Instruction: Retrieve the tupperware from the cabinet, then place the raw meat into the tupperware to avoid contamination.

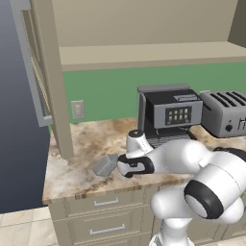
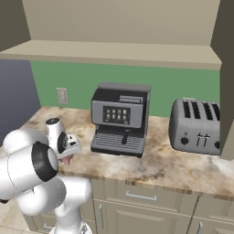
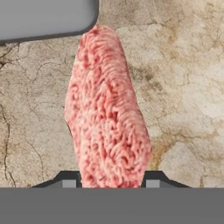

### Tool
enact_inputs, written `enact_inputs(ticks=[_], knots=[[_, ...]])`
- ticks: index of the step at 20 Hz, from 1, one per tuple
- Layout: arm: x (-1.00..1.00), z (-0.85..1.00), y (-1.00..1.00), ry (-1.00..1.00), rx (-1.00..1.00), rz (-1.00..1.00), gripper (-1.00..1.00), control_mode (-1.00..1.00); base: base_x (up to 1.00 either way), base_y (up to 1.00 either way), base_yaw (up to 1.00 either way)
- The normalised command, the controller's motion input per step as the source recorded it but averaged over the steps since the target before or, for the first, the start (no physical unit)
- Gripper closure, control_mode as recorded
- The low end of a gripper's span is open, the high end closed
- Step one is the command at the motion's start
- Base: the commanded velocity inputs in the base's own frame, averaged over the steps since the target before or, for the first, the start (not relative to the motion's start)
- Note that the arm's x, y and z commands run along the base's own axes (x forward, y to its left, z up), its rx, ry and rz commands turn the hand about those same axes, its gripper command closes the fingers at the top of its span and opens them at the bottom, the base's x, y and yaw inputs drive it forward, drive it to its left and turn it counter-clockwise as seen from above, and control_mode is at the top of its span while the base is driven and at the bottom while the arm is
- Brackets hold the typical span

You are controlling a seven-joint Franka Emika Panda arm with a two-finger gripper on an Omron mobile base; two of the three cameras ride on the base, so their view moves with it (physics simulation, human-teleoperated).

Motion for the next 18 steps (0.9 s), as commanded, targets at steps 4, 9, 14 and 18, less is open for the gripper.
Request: enact_inputs(ticks=[4, 9, 14, 18], knots=[[-0.07, 0.24, -0.02, 0.08, -0.04, 0.00, 1.00, -1.00, 0.00, 0.00, 0.00], [-0.02, 0.21, -0.34, 0.20, -0.07, -0.12, 1.00, -1.00, 0.00, 0.00, 0.00], [0.08, 0.00, -0.56, 0.22, -0.08, -0.22, 1.00, -1.00, 0.00, 0.00, 0.00], [0.10, 0.13, -0.15, 0.18, -0.08, -0.18, 1.00, -1.00, 0.00, 0.00, 0.00]])
